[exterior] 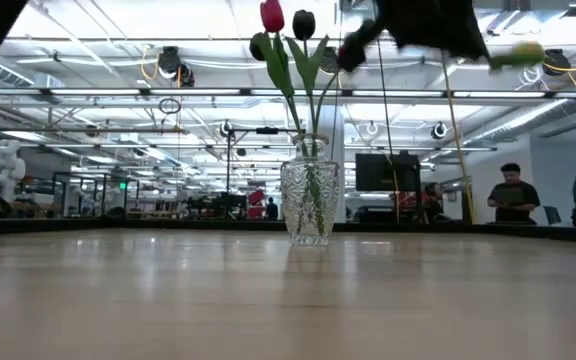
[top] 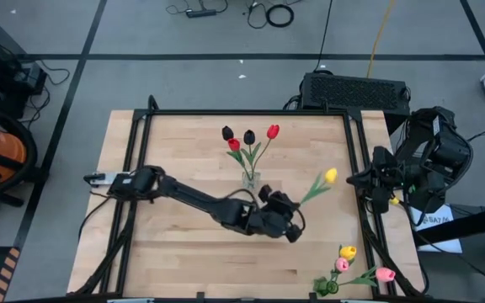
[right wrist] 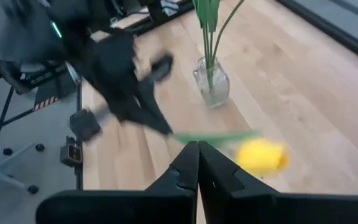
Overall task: Sort flowers into vase by color
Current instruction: Put the yellow flower into the green vase
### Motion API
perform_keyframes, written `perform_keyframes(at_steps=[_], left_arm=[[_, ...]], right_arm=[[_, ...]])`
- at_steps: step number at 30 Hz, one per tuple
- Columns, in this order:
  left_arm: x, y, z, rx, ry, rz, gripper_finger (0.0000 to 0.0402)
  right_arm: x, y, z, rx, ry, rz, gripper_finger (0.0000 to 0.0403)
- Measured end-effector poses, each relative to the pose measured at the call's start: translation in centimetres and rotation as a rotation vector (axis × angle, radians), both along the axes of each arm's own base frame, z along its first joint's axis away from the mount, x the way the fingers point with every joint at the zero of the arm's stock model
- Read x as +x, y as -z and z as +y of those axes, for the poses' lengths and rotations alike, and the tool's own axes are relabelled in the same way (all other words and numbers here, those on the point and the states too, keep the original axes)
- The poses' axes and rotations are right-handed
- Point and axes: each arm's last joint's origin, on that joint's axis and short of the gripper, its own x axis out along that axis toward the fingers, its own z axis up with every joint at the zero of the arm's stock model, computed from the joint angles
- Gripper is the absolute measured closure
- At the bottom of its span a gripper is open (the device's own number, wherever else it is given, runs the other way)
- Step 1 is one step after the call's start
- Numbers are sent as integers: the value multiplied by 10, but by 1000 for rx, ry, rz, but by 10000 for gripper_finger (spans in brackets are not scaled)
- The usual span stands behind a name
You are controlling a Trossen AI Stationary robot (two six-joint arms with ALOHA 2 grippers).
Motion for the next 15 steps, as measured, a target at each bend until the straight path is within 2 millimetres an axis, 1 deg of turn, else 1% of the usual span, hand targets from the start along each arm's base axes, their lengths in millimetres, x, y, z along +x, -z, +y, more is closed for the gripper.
perform_keyframes(at_steps=[3, 6, 10, 13, 15], left_arm=[[-10, -36, 3, 61, -12, -64, 400], [-19, -63, 7, 107, -38, -106, 401], [-28, -81, 8, 160, -82, -130, 401], [-36, -91, -2, 172, -122, -167, 401], [-40, -90, -10, 198, -137, -167, 401]], right_arm=[[0, 0, 1, 3, -6, 10, 403], [0, 1, 1, 24, -5, 29, 403], [-2, 3, 0, 44, -1, 71, 403], [-2, 5, 1, 60, -8, 110, 403], [-3, 8, 2, 56, -18, 133, 403]])
